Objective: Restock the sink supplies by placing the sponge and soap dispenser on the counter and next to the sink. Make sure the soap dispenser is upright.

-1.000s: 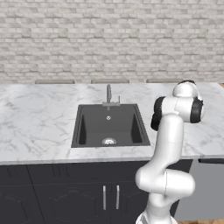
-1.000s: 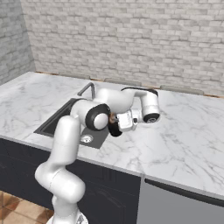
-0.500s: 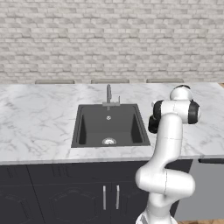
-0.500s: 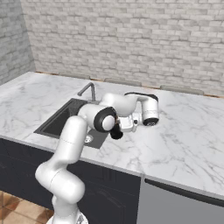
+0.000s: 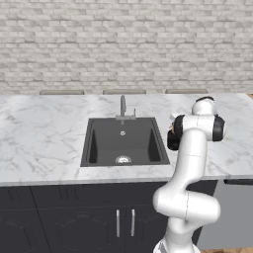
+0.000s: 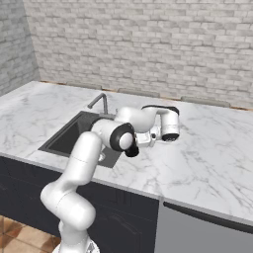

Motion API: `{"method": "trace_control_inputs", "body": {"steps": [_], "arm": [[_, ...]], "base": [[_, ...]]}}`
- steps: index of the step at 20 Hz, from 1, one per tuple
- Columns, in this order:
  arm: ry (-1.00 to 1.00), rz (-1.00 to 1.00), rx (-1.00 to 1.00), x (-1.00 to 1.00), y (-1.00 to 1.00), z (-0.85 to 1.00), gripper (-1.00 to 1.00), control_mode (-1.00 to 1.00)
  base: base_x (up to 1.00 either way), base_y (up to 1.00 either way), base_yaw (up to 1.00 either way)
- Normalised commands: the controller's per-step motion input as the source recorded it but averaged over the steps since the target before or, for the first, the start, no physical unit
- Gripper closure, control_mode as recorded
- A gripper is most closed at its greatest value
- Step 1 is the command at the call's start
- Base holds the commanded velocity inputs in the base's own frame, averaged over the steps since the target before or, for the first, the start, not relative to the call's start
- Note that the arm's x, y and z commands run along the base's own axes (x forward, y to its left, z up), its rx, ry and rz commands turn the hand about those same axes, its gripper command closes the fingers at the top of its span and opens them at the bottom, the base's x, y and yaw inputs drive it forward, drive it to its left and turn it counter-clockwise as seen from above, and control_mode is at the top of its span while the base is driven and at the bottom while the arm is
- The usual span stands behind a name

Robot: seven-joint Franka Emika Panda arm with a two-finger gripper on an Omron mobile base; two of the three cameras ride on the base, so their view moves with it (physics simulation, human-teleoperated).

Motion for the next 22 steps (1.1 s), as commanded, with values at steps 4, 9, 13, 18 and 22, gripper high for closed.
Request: {"method": "trace_control_inputs", "body": {"steps": [4, 9, 13, 18, 22], "arm": [[0.0, 0.0, 0.0, 0.06, -0.01, -0.35, 1.0, -1.0], [-0.1, 0.0, 0.0, -0.24, -0.09, -0.29, 1.0, -1.0], [-0.1, 0.0, 0.0, -0.14, -0.06, -0.07, -1.0, -1.0], [0.0, 0.0, 0.0, 0.01, -0.16, 0.0, -1.0, -1.0], [0.0, 0.0, 0.0, 0.15, -0.23, 0.0, -1.0, -1.0]], "base": [[0.0, 0.0, 0.0], [0.0, 0.0, 0.0], [0.0, 0.0, 0.0], [0.0, 0.0, 0.0], [0.0, 0.0, 0.0]]}}
